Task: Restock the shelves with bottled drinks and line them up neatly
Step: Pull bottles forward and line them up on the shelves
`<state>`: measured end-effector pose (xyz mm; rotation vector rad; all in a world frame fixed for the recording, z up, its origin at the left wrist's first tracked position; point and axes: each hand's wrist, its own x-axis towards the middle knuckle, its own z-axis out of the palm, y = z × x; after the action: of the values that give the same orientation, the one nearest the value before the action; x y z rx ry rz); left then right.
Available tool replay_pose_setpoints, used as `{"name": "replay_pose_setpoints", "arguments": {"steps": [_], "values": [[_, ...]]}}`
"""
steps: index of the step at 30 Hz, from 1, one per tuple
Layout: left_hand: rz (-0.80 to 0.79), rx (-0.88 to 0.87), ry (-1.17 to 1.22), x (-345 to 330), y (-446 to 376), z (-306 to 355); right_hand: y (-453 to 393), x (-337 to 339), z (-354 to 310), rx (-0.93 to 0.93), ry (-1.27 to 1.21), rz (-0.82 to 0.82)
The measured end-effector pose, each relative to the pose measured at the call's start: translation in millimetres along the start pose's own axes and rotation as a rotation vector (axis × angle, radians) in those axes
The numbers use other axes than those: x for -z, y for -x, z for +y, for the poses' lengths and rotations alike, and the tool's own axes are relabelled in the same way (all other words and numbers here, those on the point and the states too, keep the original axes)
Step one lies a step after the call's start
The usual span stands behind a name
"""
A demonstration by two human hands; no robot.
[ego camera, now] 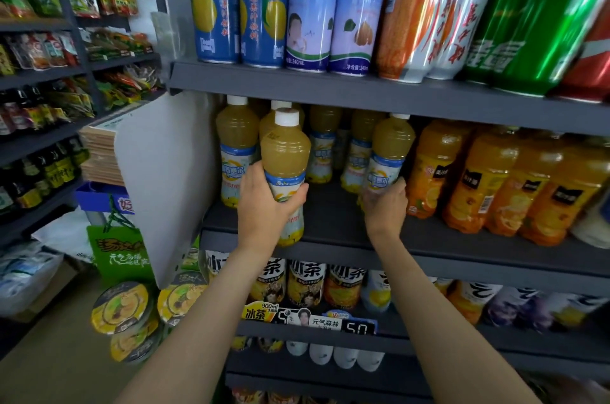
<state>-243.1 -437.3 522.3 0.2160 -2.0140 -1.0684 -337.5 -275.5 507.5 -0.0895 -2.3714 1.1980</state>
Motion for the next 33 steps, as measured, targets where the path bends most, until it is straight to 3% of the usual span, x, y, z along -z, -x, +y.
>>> {"name": "replay_pose_setpoints", "arguments": {"steps": [3,9,14,21,33], "values": [[-0.021,-0.01,0.003,2.7,-0.9,0.0,1.3,0.8,0.9,-0.021,-0.056,-0.028],[-0.006,-0.012,0.002,0.2,-0.8,-1.4,20.4,-13.8,-12.9,0.152,-0.114,-0.185],[-0.01,0.0,-0.008,0.0,-1.3,-1.7,16.9,-32.6,-38.3,0.129,-0.134,-0.309],[-0.006,-0.008,0.0,-1.1,-1.9,-4.0,20.7,-46.2,-28.1,0.163,-0.187,-0.308],[0.021,0.025,-0.048,1.2,-0.4,3.5,0.9,-56.2,-38.8,0.051,-0.18,-0.431]]}}
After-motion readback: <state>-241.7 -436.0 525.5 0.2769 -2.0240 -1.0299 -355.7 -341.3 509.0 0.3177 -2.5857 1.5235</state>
